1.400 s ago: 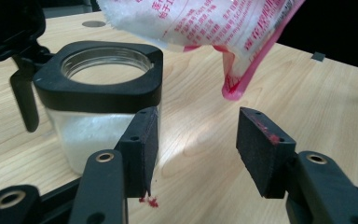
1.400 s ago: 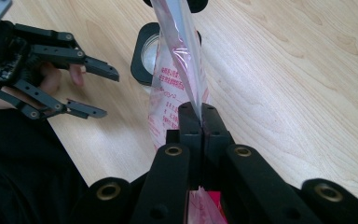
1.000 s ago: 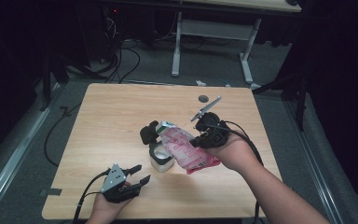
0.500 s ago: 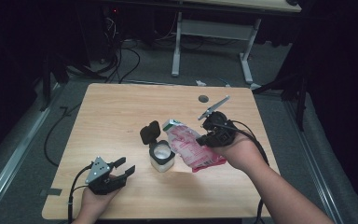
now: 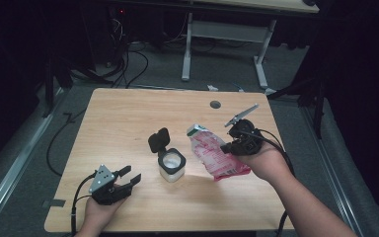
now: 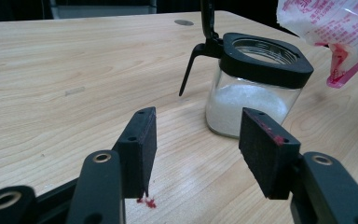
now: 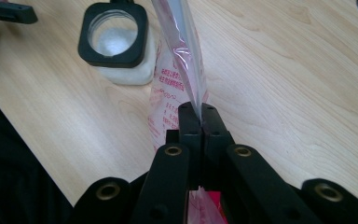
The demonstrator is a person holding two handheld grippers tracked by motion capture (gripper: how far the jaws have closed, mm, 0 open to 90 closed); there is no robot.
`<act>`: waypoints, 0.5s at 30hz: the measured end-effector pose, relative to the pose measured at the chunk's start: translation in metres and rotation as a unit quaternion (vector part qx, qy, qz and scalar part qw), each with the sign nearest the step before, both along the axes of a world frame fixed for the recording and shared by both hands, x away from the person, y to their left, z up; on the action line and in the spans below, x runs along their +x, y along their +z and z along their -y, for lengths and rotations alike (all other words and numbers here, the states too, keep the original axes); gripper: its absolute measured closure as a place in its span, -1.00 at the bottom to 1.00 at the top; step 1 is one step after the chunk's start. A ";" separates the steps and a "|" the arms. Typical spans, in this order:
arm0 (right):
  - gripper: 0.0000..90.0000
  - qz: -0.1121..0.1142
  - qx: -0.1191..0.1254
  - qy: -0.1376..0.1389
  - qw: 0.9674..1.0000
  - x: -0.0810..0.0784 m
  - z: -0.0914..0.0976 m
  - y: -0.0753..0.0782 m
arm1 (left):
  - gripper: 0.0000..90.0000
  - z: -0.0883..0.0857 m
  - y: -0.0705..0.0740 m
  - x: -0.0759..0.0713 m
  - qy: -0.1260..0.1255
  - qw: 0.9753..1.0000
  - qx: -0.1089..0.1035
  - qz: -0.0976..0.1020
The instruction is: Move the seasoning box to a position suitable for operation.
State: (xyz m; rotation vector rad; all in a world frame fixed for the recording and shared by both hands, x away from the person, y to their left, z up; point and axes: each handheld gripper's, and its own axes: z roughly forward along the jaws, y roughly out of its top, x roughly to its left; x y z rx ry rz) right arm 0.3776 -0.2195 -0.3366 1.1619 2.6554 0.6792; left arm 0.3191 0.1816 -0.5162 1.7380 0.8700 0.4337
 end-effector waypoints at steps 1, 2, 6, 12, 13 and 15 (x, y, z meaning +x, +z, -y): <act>1.00 0.001 0.001 -0.002 1.000 0.000 0.003 -0.001 | 0.04 0.000 0.000 0.000 0.001 1.000 -0.001 0.000; 1.00 0.001 0.002 -0.007 1.000 0.000 0.005 -0.001 | 0.04 -0.001 0.000 0.000 0.002 1.000 -0.002 0.000; 1.00 0.004 0.005 -0.022 1.000 0.001 0.015 -0.004 | 0.05 -0.002 0.001 0.000 0.003 1.000 -0.001 -0.001; 1.00 0.013 0.011 -0.036 0.999 0.002 0.029 -0.011 | 0.05 -0.001 0.003 -0.001 0.003 1.000 -0.003 0.002; 1.00 0.013 0.013 -0.039 0.999 0.002 0.032 -0.011 | 0.05 -0.002 0.003 -0.001 0.004 1.000 -0.002 0.002; 1.00 0.016 0.019 -0.045 0.999 0.001 0.036 -0.013 | 0.05 -0.003 0.003 -0.001 0.005 1.000 -0.002 0.002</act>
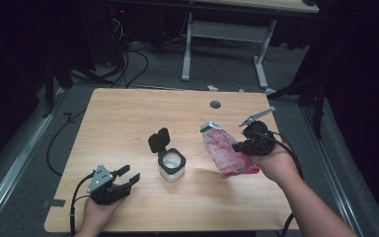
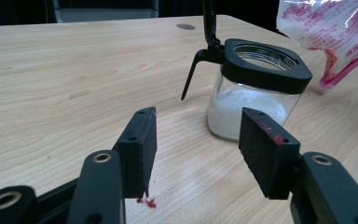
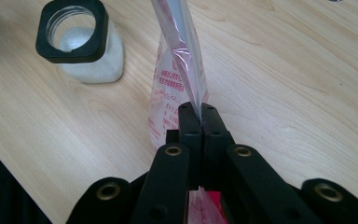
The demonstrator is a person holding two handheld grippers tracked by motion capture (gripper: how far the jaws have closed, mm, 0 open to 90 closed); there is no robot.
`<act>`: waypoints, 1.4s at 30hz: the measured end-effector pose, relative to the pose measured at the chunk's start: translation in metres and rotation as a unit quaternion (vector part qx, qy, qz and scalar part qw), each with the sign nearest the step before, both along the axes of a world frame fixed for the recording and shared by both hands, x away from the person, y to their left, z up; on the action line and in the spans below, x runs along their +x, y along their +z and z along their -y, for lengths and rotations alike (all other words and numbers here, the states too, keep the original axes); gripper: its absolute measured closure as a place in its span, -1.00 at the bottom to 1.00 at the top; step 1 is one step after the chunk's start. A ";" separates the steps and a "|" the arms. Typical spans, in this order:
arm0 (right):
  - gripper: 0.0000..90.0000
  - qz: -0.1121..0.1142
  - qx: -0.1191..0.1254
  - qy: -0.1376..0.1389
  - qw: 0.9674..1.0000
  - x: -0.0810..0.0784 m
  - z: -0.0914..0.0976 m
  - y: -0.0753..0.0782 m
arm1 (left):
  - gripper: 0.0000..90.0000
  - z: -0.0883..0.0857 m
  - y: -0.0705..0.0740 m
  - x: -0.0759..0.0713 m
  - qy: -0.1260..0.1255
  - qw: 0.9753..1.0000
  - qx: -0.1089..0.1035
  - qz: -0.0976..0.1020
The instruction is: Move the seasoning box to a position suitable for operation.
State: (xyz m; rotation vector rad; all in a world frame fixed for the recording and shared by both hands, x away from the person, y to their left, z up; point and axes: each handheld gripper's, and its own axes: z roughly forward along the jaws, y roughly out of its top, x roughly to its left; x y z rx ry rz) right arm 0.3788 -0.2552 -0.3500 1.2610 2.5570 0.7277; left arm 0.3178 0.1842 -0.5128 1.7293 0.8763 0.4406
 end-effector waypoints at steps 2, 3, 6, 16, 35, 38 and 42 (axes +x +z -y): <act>1.00 0.004 0.003 -0.003 1.000 -0.001 0.004 -0.002 | 0.06 -0.001 0.001 0.000 0.003 1.000 0.000 0.003; 1.00 0.007 0.007 -0.005 1.000 -0.002 0.006 -0.003 | 0.06 -0.003 0.001 0.001 0.005 1.000 0.000 0.003; 1.00 0.015 0.018 -0.015 1.000 -0.004 0.012 -0.004 | 0.06 -0.007 0.003 0.001 0.012 1.000 -0.002 0.006; 1.00 0.054 0.063 -0.032 0.996 -0.013 0.032 -0.010 | 0.06 -0.022 0.005 0.004 0.041 0.999 0.002 0.010; 1.00 0.106 0.119 -0.048 0.986 -0.030 0.052 -0.031 | 0.06 -0.033 0.002 0.009 0.062 0.998 0.012 0.004; 1.00 0.108 0.129 -0.050 0.985 -0.031 0.055 -0.037 | 0.06 -0.035 0.002 0.009 0.064 0.998 0.011 0.002; 1.00 0.116 0.143 -0.057 0.981 -0.033 0.058 -0.044 | 0.06 -0.038 0.002 0.010 0.069 0.998 0.006 0.001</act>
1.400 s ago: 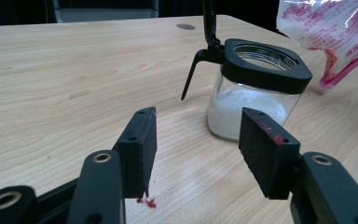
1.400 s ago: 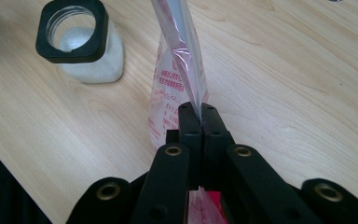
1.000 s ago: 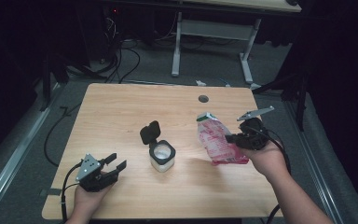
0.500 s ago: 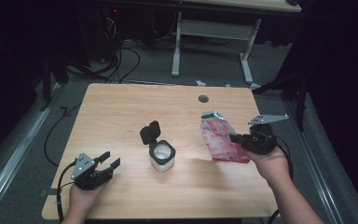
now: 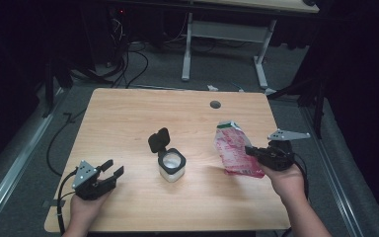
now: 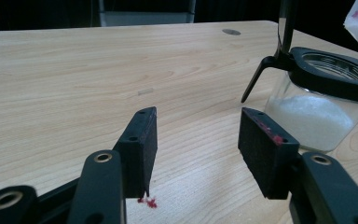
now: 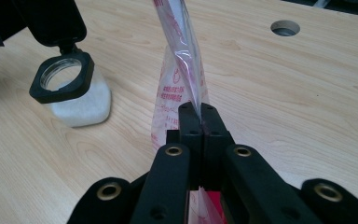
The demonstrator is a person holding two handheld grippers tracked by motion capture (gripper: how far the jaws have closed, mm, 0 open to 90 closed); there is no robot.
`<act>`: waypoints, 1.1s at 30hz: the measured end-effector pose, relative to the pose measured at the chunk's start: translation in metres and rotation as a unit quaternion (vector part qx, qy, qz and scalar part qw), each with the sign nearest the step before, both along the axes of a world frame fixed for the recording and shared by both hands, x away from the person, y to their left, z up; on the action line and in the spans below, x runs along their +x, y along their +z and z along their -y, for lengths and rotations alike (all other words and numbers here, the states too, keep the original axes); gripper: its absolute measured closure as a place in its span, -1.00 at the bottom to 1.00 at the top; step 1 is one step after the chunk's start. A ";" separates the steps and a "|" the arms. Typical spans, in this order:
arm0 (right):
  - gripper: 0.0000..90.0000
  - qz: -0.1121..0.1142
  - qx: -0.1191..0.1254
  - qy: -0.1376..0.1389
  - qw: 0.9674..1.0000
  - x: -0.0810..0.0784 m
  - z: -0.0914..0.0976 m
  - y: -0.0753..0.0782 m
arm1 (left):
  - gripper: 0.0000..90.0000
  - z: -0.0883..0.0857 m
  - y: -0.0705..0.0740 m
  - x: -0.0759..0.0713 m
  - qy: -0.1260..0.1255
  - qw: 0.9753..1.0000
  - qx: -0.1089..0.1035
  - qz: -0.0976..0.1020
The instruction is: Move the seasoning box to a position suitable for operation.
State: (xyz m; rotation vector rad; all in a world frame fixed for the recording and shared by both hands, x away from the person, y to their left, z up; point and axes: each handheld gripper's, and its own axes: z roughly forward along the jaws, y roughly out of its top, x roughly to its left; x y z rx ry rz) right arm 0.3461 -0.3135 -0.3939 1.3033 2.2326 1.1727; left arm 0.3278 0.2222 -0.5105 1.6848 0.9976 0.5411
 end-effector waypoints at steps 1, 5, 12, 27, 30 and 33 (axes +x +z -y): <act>1.00 0.003 0.003 0.000 1.000 0.000 0.001 -0.002 | 0.06 -0.001 0.000 0.000 0.001 1.000 0.001 0.000; 1.00 0.011 0.011 -0.003 1.000 -0.001 0.001 -0.007 | 0.06 -0.004 0.000 0.000 0.004 1.000 -0.003 -0.001; 1.00 0.029 0.036 -0.012 0.999 -0.004 0.004 -0.015 | 0.06 -0.007 0.003 -0.002 0.004 1.000 -0.007 0.004; 1.00 0.079 0.076 -0.029 0.994 -0.011 0.008 -0.028 | 0.07 -0.007 0.002 -0.006 -0.004 1.000 -0.012 0.019; 1.00 0.091 0.085 -0.033 0.992 -0.012 0.008 -0.030 | 0.07 -0.006 0.001 -0.006 -0.005 1.000 -0.010 0.018; 1.00 0.102 0.093 -0.039 0.990 -0.012 0.008 -0.031 | 0.07 -0.007 0.000 -0.005 -0.003 1.000 -0.009 0.016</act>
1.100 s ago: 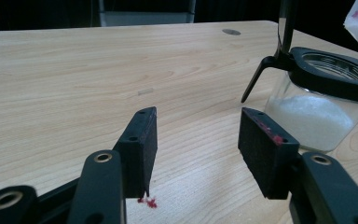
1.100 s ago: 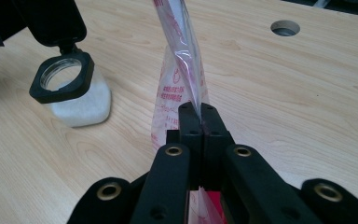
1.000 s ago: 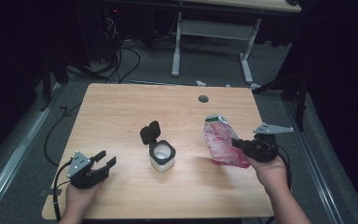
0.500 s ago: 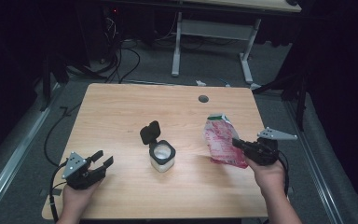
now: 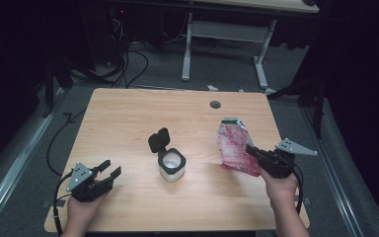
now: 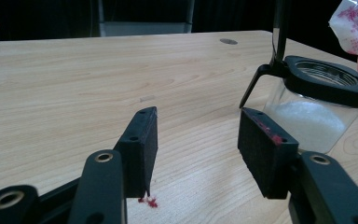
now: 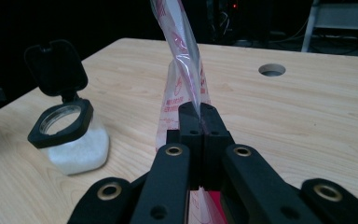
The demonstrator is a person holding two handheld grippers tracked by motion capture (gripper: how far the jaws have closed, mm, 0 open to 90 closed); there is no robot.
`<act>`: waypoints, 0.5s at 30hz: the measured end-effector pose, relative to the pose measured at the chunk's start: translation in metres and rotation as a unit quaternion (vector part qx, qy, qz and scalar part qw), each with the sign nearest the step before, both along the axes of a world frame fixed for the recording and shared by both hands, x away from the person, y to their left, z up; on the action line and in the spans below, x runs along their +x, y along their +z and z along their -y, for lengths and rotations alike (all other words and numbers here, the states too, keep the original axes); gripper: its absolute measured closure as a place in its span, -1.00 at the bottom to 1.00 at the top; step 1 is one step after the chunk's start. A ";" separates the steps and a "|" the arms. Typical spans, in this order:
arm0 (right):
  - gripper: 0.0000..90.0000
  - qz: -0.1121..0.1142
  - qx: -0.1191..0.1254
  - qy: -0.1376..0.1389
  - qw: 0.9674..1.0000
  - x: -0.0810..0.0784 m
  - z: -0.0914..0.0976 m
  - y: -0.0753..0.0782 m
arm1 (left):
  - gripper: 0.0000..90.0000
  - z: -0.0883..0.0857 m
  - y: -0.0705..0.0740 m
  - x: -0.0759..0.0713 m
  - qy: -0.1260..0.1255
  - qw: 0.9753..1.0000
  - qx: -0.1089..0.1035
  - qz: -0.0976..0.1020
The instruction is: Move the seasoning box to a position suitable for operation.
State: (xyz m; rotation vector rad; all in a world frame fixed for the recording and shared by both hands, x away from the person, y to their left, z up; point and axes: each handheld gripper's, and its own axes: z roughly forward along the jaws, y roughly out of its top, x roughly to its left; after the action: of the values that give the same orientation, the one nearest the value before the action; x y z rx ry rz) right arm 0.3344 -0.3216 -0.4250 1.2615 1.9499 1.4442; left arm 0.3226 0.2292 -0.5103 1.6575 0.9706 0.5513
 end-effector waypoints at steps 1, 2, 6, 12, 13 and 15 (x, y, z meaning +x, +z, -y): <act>1.00 0.003 0.002 -0.004 1.000 0.000 0.000 0.000 | 0.07 0.000 0.000 0.000 0.001 1.000 0.000 0.000; 1.00 0.007 0.004 -0.006 1.000 0.000 0.000 -0.001 | 0.07 -0.001 0.000 0.001 0.001 1.000 0.002 -0.001; 1.00 0.016 0.011 -0.016 1.000 0.004 -0.001 -0.004 | 0.07 -0.002 -0.001 0.002 0.001 1.000 0.002 -0.003; 1.00 0.028 0.013 -0.031 0.999 0.014 -0.005 -0.009 | 0.07 -0.001 0.000 0.002 -0.002 1.000 0.003 -0.003; 1.00 0.031 0.013 -0.035 0.999 0.016 -0.006 -0.010 | 0.07 -0.001 0.000 0.002 -0.002 1.000 0.003 -0.002; 1.00 0.035 0.018 -0.042 0.998 0.021 -0.006 -0.011 | 0.07 -0.002 0.000 0.002 -0.002 1.000 0.002 -0.003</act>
State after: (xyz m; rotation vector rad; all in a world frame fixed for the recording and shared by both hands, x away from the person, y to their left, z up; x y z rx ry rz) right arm 0.3558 -0.3160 -0.4362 1.2766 1.8116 1.4665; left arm 0.3242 0.2308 -0.5103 1.6639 0.9708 0.5467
